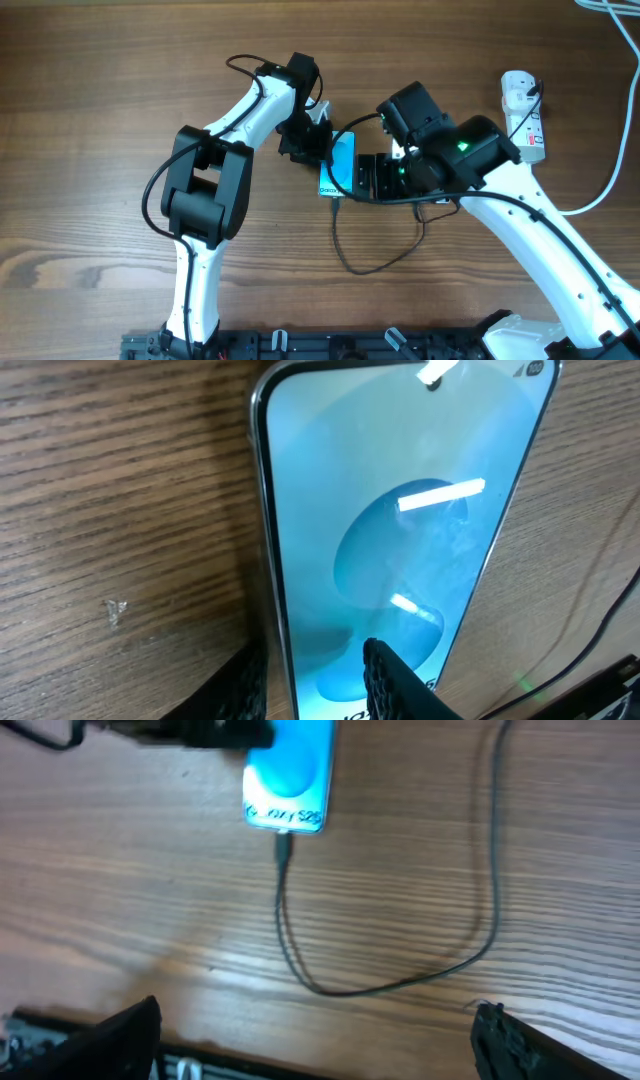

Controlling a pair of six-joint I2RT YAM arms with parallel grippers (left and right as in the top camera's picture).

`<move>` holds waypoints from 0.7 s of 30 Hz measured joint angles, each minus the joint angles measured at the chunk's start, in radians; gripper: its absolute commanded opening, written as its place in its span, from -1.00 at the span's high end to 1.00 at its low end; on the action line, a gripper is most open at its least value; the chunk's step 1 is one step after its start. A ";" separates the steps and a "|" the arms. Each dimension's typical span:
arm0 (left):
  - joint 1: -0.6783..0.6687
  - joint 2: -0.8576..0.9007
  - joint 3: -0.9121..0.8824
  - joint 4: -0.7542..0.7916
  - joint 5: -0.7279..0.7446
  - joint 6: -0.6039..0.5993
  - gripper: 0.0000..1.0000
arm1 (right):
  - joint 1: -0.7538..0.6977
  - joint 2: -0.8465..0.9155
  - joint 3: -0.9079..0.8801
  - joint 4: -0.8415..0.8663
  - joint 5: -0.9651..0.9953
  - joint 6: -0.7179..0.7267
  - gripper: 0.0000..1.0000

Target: Plug charger to phone and switch on socket

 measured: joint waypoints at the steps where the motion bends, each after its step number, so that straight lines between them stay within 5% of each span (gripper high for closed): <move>1: 0.000 0.000 0.000 -0.003 -0.003 0.000 0.31 | -0.014 0.000 0.000 -0.006 0.006 0.003 -0.99; 3: 0.003 0.000 0.006 -0.033 -0.012 0.000 0.04 | -0.064 0.000 0.001 -0.048 0.010 0.006 -0.99; 4: 0.007 0.000 0.013 -0.050 -0.018 -0.002 -0.60 | -0.102 0.000 0.004 -0.081 0.011 0.006 -0.99; 5: 0.014 -0.002 0.023 -0.061 -0.025 0.004 -0.99 | -0.154 0.003 0.021 -0.123 0.013 0.002 -0.99; 9: 0.048 -0.041 0.110 -0.098 -0.061 -0.003 -0.99 | -0.369 0.016 0.174 -0.224 0.029 -0.067 -0.99; 15: 0.107 -0.325 0.229 -0.106 -0.164 -0.042 -1.00 | -0.709 0.182 0.520 -0.315 0.150 -0.138 -0.99; 21: 0.112 -0.354 0.234 -0.111 -0.183 -0.058 -1.00 | -0.870 0.377 0.554 -0.229 0.172 -0.186 -0.99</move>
